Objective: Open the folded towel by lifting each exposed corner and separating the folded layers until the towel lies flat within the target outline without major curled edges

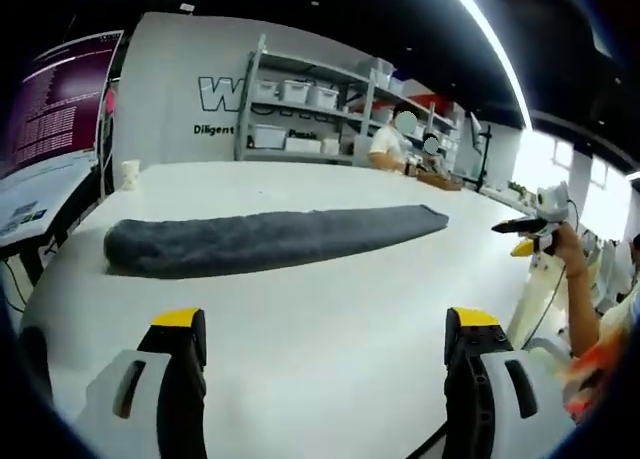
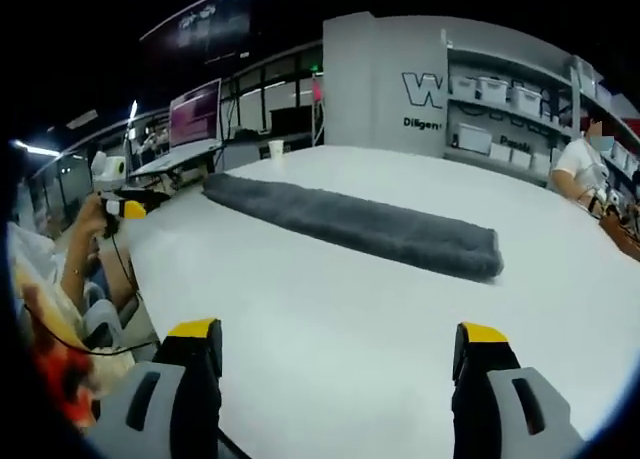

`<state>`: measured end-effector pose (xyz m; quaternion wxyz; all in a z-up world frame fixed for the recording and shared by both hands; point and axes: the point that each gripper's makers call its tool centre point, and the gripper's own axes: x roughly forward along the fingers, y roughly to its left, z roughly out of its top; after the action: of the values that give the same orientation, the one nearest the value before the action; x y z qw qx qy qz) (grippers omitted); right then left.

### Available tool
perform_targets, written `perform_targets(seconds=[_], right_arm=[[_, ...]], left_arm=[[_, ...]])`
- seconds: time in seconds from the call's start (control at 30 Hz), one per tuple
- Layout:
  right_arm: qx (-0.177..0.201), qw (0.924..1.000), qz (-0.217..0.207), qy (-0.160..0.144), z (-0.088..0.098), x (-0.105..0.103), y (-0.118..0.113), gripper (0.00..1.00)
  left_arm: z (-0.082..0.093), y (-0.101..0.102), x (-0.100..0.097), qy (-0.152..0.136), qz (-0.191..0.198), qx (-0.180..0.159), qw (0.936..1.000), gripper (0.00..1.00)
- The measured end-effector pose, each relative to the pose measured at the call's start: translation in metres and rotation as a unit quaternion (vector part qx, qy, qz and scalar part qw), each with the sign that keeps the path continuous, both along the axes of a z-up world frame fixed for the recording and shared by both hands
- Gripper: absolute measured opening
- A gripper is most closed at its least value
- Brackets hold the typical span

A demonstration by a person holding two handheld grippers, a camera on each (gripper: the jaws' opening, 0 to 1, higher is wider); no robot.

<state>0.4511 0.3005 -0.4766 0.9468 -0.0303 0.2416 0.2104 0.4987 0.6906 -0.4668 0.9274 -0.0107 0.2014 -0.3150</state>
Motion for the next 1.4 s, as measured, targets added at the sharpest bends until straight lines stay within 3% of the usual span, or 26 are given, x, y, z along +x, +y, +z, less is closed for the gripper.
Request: perform_targets(seconds=[0.07,0.13,0.23,0.27,0.37,0.5,0.63,0.77,0.93,1.1,1.2,1.3,1.4], right_arm=[[-0.02,0.9993,-0.026,-0.019,0.004,0.02,-0.018,0.95],[-0.014,0.9988,-0.043,-0.021,0.01,0.03,-0.026,0.92],[0.035,0.997,-0.06,-0.033,0.03,0.049,-0.031,0.91],[0.06,0.9944,-0.076,-0.042,0.043,0.068,-0.041,0.9],[0.055,0.9924,-0.103,-0.039,0.047,0.094,-0.058,0.82],[-0.013,0.9924,-0.121,-0.017,0.03,0.132,-0.08,0.76],[-0.028,0.9904,-0.133,0.025,0.002,0.16,-0.09,0.66],[-0.032,0.9889,-0.142,0.029,-0.013,0.183,-0.103,0.55],[-0.039,0.9828,-0.178,0.034,-0.023,0.202,-0.127,0.39],[-0.019,0.9831,-0.171,0.061,-0.043,0.206,-0.129,0.37],[-0.054,0.9816,-0.17,0.068,-0.054,0.204,-0.137,0.26],[-0.027,0.9832,-0.168,0.066,-0.057,0.203,-0.134,0.2],[-0.031,0.9855,-0.158,0.054,-0.055,0.204,-0.132,0.06]], left_arm=[[-0.001,0.0,0.002,0.004,-0.003,-0.002,1.0,0.97],[0.0,0.0,0.001,0.005,-0.004,-0.002,1.0,0.97],[-0.003,0.008,0.002,-0.001,0.002,0.036,0.9994,0.97],[-0.003,0.011,0.002,0.001,0.006,0.042,0.9991,0.97],[-0.001,0.011,0.002,0.0,0.006,0.034,0.9994,0.97],[0.001,0.008,0.001,0.001,0.006,0.027,0.9996,0.96],[0.0,0.004,-0.001,0.007,-0.001,0.023,0.9997,0.96],[-0.002,0.004,0.0,0.008,-0.001,0.027,0.9996,0.96],[-0.003,0.003,-0.001,0.012,-0.004,0.023,0.9997,0.96],[-0.002,0.006,-0.002,0.009,0.0,0.028,0.9996,0.95],[0.001,0.009,-0.004,0.007,0.002,0.022,0.9997,0.95],[0.0,0.009,-0.005,0.008,0.003,0.021,0.9997,0.95],[-0.001,0.008,-0.005,0.01,0.002,0.016,0.9998,0.95]])
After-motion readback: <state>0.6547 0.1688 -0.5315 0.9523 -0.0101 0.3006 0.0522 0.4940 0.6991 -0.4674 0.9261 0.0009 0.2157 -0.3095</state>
